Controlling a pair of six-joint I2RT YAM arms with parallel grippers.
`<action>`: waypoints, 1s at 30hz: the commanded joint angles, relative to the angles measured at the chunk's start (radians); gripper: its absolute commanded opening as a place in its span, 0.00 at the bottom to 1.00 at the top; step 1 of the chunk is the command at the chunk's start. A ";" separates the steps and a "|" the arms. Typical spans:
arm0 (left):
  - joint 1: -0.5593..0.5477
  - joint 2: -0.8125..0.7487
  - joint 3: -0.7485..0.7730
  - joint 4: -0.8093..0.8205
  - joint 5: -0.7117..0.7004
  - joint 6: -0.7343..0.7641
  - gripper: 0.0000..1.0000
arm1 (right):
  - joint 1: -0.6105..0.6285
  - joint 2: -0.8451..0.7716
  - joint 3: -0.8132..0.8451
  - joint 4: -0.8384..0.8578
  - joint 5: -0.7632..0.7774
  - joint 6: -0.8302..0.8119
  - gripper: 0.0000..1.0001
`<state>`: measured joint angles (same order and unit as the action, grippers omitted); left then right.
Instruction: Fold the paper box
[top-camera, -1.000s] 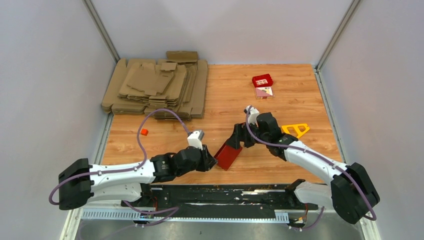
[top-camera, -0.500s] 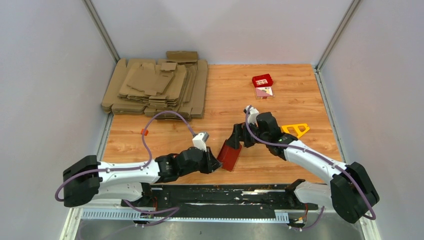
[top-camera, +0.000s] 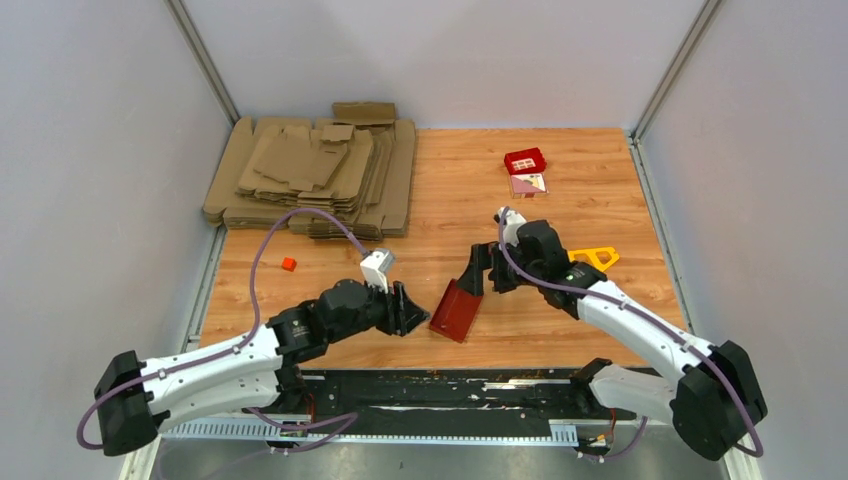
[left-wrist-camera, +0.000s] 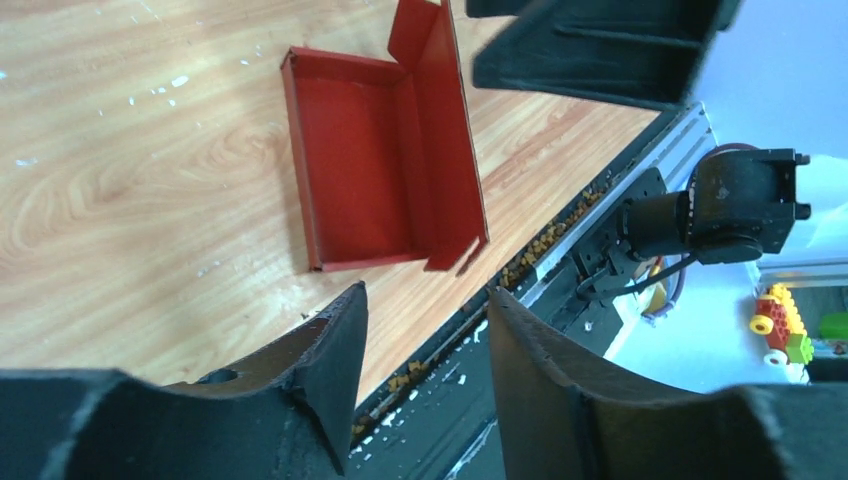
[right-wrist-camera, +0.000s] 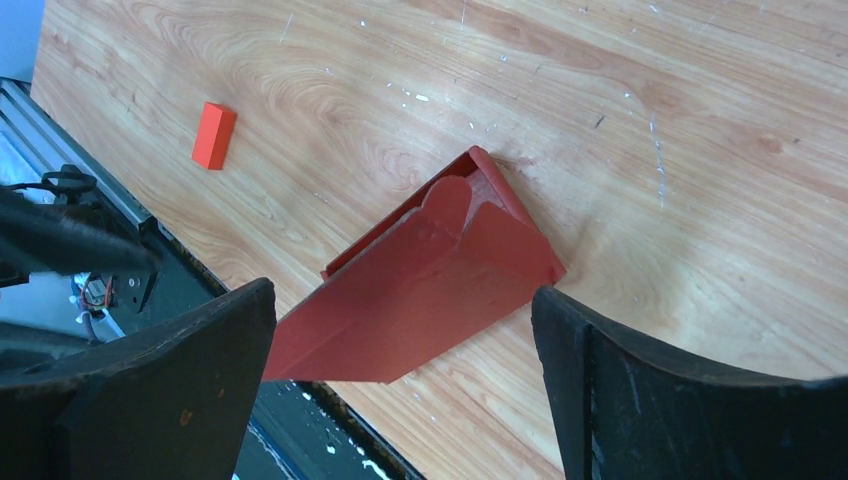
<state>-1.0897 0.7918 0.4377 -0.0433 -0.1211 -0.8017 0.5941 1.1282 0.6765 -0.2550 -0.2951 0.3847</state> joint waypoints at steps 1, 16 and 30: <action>0.093 0.075 0.098 0.020 0.220 0.129 0.57 | -0.001 -0.094 0.037 -0.086 0.042 0.002 1.00; 0.204 0.539 0.402 0.026 0.450 0.141 0.56 | 0.000 -0.311 -0.145 -0.103 0.093 0.031 0.96; 0.263 0.623 0.336 0.064 0.445 0.134 0.22 | 0.001 -0.282 -0.175 -0.100 0.018 0.038 0.93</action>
<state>-0.8440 1.4235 0.7971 -0.0151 0.3176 -0.6750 0.5941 0.8539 0.5144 -0.3622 -0.2283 0.4030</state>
